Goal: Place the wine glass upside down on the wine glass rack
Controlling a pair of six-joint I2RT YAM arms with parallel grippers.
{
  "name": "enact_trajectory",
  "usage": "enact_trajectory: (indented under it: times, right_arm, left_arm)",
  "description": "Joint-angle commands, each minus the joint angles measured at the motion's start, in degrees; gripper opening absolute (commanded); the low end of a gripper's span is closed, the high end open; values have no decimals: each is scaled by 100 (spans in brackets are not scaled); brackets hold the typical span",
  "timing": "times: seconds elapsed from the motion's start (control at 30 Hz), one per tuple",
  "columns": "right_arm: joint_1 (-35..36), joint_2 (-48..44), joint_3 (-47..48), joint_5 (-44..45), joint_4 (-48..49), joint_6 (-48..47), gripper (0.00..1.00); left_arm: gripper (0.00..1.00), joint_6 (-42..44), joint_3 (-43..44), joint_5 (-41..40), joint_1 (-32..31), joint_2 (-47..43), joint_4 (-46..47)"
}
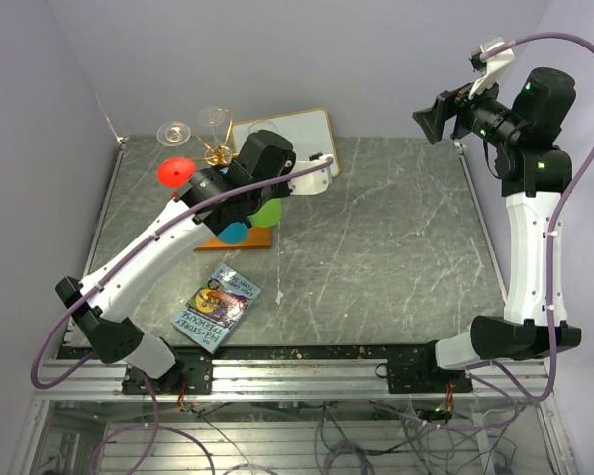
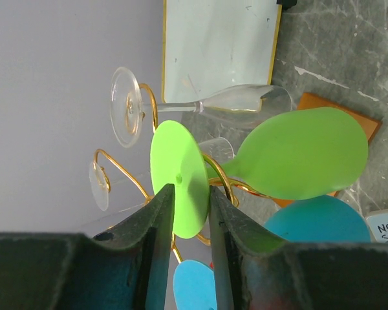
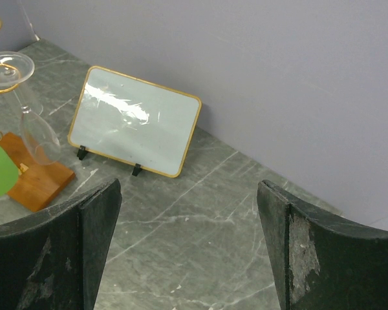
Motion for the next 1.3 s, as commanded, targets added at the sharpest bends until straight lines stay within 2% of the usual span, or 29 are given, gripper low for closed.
enact_trajectory:
  times: [0.0,0.27,0.6,0.9,1.07,1.13,1.17,1.2,1.27]
  right_arm:
    - [-53,-129,-52,-49,159,21,86]
    - [-71,-124,-54,-40,180,30,86]
    - [-79,-133,-84,39,190,-36,86]
    - [-80,68,-161,980,-397,-1503,90]
    - [-72,235,-169,1692,-912,-2113,92]
    - [-70,256,-277,2043,-957,-2176,92]
    - [-77,255,-360,2175,-947,-2186,93]
    - [-73,242,-434,2312,-916,-2185,94]
    - [-73,226,-524,2500,-934,-2161,100]
  left_arm:
    - [39,-160,221,84,-48,-73,85]
    - [42,-257,364,388,-51,-129,-138]
    - [47,-531,692,1232,-49,-258,-649]
    - [54,-997,686,1907,320,-565,-774]
    - [74,-1369,823,2173,863,-811,-668]
    - [86,-1607,864,2177,1222,-887,-557]
    - [96,-1762,882,2111,1325,-926,-466]
    - [100,-1931,889,2009,1497,-973,-342]
    - [100,-2314,866,1731,1887,-1091,-23]
